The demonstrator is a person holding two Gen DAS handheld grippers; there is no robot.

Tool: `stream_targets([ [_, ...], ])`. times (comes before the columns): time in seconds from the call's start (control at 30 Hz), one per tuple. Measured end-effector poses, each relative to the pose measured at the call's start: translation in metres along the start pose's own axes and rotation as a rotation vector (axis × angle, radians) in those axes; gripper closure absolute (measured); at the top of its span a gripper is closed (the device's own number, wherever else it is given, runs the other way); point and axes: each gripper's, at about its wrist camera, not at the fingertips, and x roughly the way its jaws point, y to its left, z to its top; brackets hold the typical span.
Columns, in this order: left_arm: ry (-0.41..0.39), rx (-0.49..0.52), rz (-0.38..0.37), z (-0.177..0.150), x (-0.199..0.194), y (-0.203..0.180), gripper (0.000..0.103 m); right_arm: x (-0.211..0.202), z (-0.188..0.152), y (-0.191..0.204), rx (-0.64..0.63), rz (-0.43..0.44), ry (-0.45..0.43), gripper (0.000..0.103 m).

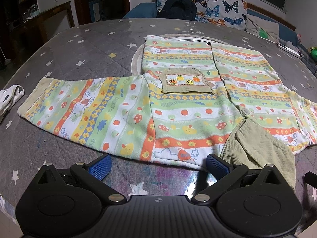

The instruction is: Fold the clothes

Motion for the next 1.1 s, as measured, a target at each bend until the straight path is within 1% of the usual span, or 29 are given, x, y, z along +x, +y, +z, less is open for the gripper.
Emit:
stream_targets([
  [1.1, 0.004, 0.005, -0.002, -0.0007, 0.0001, -0.0001, 0.000, -0.0008, 0.0008, 0.0004, -0.002, 0.000, -0.005, 0.000],
])
